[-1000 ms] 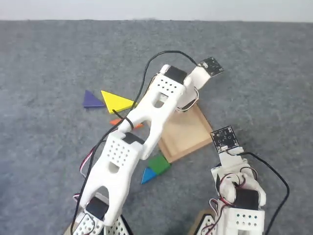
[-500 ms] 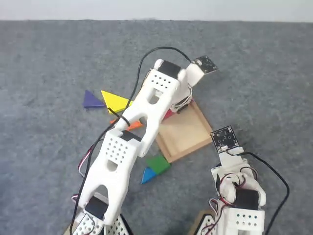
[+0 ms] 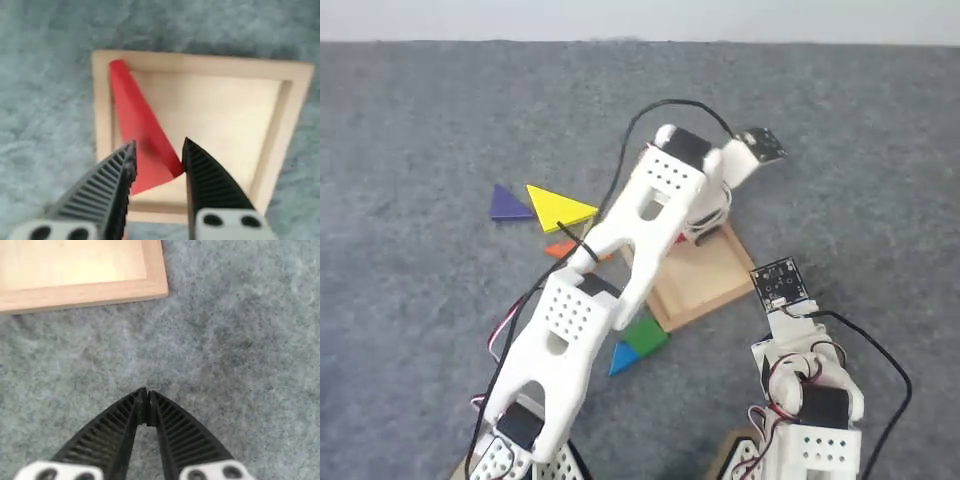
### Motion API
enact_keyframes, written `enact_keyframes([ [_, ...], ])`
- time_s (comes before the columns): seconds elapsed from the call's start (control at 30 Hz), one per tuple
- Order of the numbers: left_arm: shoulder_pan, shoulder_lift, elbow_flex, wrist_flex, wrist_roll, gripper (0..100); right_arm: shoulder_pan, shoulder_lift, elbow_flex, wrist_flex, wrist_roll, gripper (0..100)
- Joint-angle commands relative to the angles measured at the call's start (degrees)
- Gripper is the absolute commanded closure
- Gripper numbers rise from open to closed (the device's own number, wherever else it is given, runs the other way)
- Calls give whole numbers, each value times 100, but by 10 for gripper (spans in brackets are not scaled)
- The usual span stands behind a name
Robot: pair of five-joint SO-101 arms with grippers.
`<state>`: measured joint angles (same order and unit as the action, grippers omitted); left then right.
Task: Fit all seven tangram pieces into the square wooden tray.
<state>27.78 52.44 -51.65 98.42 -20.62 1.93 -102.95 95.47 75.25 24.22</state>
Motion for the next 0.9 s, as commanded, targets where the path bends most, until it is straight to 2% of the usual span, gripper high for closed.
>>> enact_keyframes([
  [0.0, 176, -132, -75, 202, 149, 855, -22, -92, 97, 13, 44, 991],
  [0.23, 211, -70, -84, 176, 334, 855, -22, -92, 97, 13, 44, 991],
  [0.4, 141, -53, 75, -281, 545, 855, -22, -92, 97, 13, 44, 991],
  [0.63, 105, -70, 971, -1020, 738, 855, -22, -92, 97, 13, 44, 991],
  [0.87, -343, -79, 1059, -844, 554, 858, -22, -92, 97, 13, 44, 991],
])
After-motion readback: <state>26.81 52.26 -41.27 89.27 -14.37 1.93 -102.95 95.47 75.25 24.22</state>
